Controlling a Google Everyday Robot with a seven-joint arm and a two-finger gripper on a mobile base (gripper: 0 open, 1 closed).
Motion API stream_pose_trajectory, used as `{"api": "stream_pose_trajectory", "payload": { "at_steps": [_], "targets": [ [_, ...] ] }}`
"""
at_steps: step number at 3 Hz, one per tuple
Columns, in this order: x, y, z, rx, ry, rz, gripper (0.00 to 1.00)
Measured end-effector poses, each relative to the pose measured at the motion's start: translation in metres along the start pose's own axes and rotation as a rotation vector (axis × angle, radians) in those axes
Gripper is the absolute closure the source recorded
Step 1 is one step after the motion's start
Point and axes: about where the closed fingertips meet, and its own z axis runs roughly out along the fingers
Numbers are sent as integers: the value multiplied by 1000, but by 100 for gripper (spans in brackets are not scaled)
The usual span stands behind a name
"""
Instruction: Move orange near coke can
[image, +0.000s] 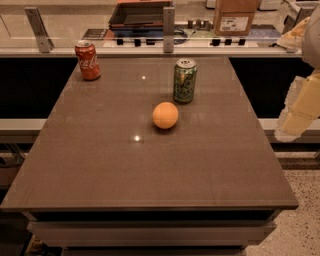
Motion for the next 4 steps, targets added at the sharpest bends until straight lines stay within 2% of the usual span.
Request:
{"api": "stream_pose_trajectory", "payload": {
  "at_steps": [2, 3, 4],
  "targets": [
    [-5, 0, -3, 11, 4, 12, 0],
    [-10, 3, 3, 25, -49, 97, 0],
    [-25, 7, 18, 38, -160, 198, 0]
  ]
}}
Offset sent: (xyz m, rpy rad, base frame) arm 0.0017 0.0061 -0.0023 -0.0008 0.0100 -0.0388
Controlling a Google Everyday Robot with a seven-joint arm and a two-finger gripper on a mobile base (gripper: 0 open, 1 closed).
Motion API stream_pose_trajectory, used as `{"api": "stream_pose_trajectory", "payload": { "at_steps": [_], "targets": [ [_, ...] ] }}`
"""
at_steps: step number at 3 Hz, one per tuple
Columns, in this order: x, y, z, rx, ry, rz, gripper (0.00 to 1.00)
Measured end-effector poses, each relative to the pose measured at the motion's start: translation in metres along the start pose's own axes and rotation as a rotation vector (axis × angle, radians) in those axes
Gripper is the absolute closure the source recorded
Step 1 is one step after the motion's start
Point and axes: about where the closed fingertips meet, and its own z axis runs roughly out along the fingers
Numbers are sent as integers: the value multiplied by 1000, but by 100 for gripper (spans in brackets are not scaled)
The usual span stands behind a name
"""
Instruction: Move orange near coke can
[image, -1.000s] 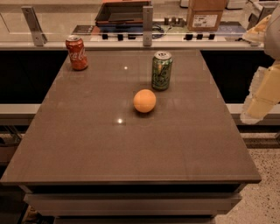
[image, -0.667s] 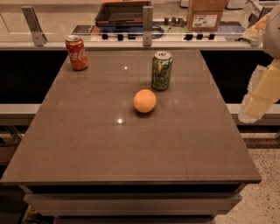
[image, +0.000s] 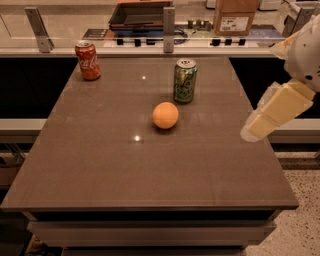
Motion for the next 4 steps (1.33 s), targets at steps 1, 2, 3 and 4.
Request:
{"api": "stream_pose_trajectory", "payload": {
  "at_steps": [1, 2, 3, 4],
  "targets": [
    [-21, 8, 26, -7, -137, 75, 0],
    [-41, 18, 59, -50, -217, 111, 0],
    [-53, 27, 90, -96, -228, 138, 0],
    [-59, 34, 121, -130, -219, 171, 0]
  ]
}}
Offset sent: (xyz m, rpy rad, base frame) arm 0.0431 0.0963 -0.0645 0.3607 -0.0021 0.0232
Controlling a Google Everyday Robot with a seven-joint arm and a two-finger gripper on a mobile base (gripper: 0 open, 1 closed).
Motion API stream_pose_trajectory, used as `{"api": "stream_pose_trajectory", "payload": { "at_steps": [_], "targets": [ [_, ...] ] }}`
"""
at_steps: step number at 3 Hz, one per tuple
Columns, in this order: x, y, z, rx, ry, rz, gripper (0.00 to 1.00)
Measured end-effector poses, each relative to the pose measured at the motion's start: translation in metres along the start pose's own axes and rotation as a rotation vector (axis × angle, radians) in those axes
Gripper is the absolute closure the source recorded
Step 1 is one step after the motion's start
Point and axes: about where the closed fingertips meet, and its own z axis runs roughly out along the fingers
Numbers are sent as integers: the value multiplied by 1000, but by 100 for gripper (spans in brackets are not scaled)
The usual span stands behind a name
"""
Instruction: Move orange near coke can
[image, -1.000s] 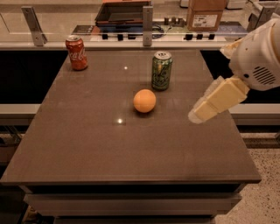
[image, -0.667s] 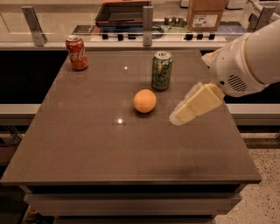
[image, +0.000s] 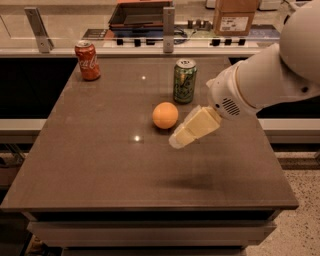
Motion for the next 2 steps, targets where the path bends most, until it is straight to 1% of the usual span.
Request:
{"api": "stream_pose_trajectory", "payload": {
  "at_steps": [1, 2],
  "targets": [
    [4, -4, 23, 13, -11, 63, 0],
    [6, -14, 36, 47, -36, 112, 0]
  ]
}}
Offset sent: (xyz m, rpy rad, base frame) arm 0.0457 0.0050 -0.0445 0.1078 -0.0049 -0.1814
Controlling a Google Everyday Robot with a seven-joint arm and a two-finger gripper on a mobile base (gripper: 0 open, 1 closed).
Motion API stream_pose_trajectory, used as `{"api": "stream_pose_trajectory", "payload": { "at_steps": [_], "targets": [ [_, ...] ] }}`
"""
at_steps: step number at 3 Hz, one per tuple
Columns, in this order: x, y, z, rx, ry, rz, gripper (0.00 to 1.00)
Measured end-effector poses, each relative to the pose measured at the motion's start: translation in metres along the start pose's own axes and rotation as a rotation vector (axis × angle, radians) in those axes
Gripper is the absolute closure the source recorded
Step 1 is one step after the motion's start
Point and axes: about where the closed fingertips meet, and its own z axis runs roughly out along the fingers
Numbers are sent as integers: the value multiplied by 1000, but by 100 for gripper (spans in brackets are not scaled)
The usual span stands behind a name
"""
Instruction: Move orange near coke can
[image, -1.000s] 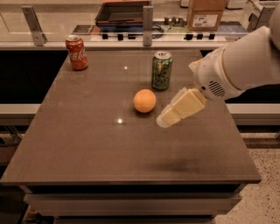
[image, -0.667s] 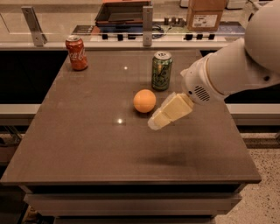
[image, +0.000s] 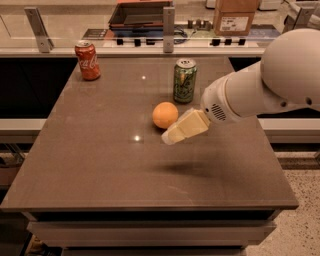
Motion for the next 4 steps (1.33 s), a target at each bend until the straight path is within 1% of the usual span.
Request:
{"api": "stream_pose_trajectory", "payload": {
  "at_steps": [1, 2, 3, 4],
  "targets": [
    [-7, -12, 10, 25, -42, 19, 0],
    [-21, -14, 20, 27, -72, 7, 0],
    [-29, -13, 35, 34, -66, -4, 0],
    [-28, -9, 51, 44, -53, 1, 0]
  ]
}}
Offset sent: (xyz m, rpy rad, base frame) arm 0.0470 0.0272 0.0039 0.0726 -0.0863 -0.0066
